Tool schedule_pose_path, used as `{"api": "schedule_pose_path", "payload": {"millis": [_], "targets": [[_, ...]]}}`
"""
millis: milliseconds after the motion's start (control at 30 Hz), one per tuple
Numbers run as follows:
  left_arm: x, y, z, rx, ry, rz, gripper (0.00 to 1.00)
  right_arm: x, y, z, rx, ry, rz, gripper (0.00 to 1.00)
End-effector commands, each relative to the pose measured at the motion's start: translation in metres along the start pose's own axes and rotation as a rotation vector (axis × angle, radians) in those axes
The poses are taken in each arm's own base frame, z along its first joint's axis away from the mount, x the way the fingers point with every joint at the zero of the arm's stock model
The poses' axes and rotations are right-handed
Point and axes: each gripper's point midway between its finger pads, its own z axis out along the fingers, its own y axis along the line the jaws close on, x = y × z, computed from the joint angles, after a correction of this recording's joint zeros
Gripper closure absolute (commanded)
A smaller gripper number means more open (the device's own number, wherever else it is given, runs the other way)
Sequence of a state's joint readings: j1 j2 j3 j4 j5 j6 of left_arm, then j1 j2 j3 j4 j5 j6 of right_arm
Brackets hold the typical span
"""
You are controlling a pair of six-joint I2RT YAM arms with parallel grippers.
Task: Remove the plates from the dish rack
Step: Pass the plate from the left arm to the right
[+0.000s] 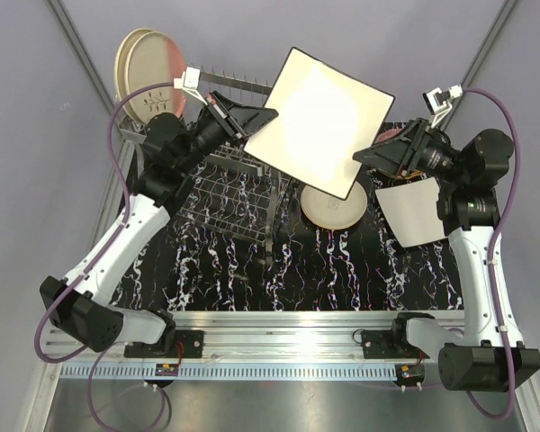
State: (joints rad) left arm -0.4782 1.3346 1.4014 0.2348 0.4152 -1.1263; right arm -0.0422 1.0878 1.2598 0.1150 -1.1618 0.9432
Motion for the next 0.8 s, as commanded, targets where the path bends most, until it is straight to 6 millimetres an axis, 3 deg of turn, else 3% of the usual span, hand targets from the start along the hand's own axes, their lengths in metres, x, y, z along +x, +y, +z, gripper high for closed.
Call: {"api": "schedule_pose_path", "payload": {"millis": [0,267,367,633,667,700,733,767], "targets": [[-0.034,-0.079,-0.009,0.236,-0.153,0.065,1.00,-0.010,0.003,0.009,-0.008,-0.056,0.017,0.08],[-0.027,-0.071,-0.005,0.223,-0.162,0.054,1.00,-0.001,-0.014,0.023,0.015,-0.057,0.122,0.22],[-0.024,-0.067,-0.003,0.219,-0.163,0.048,1.00,0.001,-0.021,0.024,0.021,-0.071,0.150,0.34],[-0.019,-0.052,0.003,0.188,-0.184,0.036,1.00,0.004,-0.016,0.022,-0.016,-0.086,0.146,1.00],[-0.018,-0.052,0.003,0.188,-0.181,0.036,1.00,0.004,-0.014,0.021,-0.021,-0.090,0.139,1.00],[-0.018,-0.053,0.003,0.192,-0.179,0.036,0.96,0.004,-0.014,0.021,-0.023,-0.096,0.135,1.00],[-0.018,-0.054,0.002,0.197,-0.177,0.043,0.78,0.004,-0.016,0.018,-0.016,-0.103,0.137,1.00],[-0.016,-0.053,0.002,0.191,-0.168,0.049,0.70,0.004,-0.014,0.015,-0.018,-0.107,0.134,1.00]]}}
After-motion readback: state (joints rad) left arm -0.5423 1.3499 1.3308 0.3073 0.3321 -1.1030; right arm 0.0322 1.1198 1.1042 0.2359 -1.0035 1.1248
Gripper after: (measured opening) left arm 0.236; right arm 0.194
